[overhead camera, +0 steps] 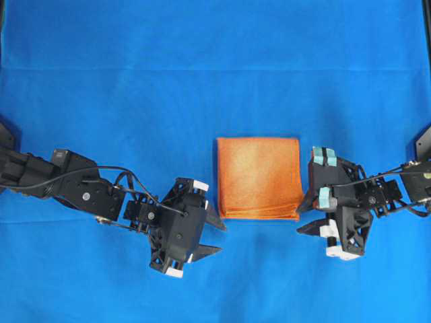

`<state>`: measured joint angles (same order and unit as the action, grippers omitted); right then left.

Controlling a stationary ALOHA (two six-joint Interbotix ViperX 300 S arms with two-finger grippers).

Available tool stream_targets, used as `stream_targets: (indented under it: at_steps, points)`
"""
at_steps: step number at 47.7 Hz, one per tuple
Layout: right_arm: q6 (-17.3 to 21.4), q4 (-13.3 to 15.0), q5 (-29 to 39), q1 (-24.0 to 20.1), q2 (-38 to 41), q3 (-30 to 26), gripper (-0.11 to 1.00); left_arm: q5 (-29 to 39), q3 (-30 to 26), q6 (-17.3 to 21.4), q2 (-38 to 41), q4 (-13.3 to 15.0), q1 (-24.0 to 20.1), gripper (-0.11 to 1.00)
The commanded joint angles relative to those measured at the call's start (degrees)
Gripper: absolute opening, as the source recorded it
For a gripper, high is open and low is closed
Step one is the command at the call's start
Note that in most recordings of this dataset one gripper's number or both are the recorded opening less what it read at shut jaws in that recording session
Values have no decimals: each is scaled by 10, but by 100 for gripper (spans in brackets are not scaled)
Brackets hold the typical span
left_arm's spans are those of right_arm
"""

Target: Fold a vertical towel.

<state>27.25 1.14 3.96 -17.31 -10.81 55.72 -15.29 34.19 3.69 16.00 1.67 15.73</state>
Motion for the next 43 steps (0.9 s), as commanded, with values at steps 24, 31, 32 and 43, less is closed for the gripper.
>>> stream_targets:
  at_steps: [24,31,32,43]
  points:
    - [-9,71,31,18,-221,-29,51,126,28,8,-265,1,-7,46]
    - [-9,114,76,36,-294,-33,51,129,57,11,-344,0,-18,46]
    - [-9,119,83,39,-302,-32,51,130,62,11,-354,1,-21,46]
    - [-9,168,151,55,-414,-27,51,132,147,18,-486,1,-64,46]
